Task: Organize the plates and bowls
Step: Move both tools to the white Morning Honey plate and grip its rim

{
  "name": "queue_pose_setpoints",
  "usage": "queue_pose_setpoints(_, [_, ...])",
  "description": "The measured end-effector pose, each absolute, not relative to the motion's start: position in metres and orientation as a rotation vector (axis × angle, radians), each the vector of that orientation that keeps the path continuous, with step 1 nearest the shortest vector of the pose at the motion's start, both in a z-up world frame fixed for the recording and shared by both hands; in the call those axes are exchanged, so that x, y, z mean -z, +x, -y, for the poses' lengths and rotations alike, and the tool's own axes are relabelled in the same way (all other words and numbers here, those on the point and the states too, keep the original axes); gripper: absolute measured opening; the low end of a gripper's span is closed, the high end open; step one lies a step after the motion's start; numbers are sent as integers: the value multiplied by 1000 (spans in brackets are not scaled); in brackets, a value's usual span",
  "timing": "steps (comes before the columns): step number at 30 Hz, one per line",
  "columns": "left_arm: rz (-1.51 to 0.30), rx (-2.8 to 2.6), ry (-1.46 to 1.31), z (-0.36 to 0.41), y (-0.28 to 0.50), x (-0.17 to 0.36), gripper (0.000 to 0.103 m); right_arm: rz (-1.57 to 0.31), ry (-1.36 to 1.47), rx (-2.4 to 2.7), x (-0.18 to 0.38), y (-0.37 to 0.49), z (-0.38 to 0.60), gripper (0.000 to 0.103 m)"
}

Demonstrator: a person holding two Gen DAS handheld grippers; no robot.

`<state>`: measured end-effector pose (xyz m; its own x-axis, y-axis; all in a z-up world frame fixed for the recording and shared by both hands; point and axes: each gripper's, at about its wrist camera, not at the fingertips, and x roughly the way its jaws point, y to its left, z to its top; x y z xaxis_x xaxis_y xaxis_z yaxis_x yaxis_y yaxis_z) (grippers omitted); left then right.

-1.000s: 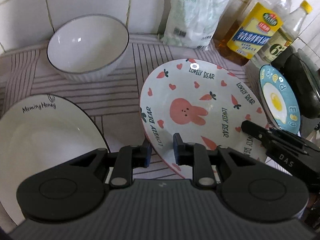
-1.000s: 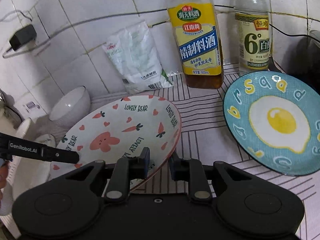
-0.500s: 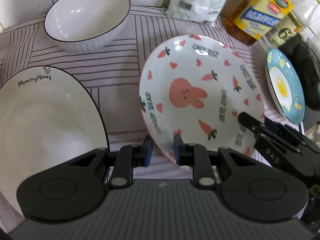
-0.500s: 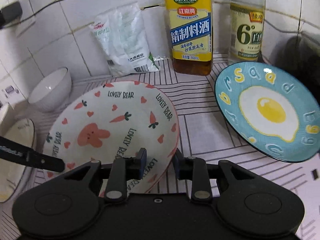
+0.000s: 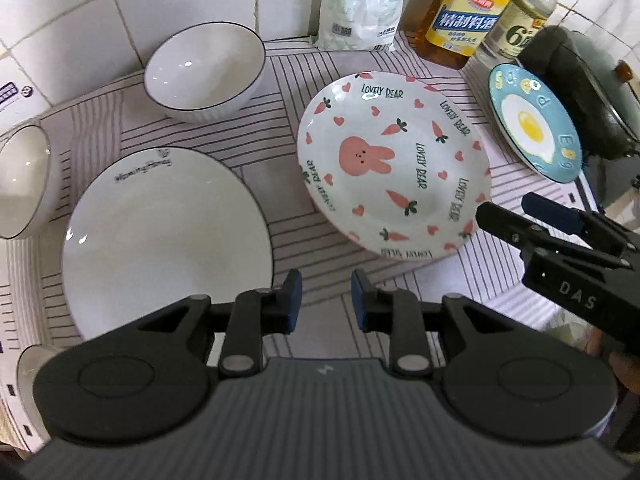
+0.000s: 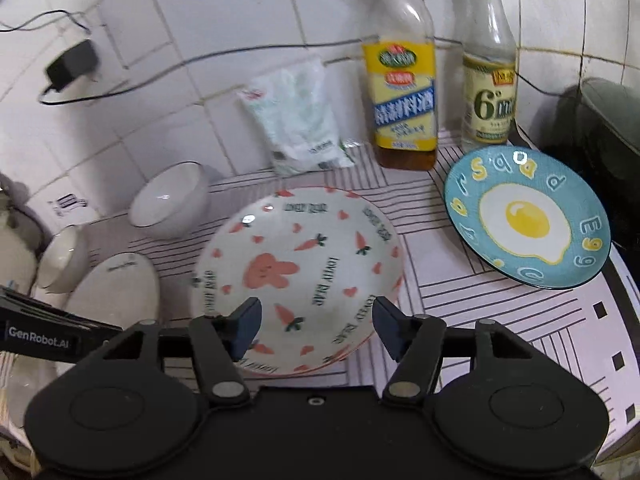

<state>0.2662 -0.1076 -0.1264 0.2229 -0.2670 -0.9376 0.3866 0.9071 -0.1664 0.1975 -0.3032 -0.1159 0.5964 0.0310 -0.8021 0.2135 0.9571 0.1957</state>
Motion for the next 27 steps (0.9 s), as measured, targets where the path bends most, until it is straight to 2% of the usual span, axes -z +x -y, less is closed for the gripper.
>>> queue_pose_setpoints(3, [-1269,457,94,92,259,115,39,-926,306,83,101,189,295,66])
queue_pose_setpoints(11, [-1278,405,53,43,244,97,41,-863,328,-5,63,169,259,67])
queue_pose_setpoints(15, [-1271,386,55,19,238,91,44,-844,313,-74,51,161,238,71])
queue_pose_setpoints(23, [-1263,332,53,-39,246,102,47,-842,199,-140,61,162,190,72])
queue_pose_setpoints(26, [-1246,304,50,-60,254,111,54,-787,164,-160,73,161,175,76])
queue_pose_setpoints(27, [-1245,294,47,-68,259,116,55,-770,154,-166,80,162,170,81])
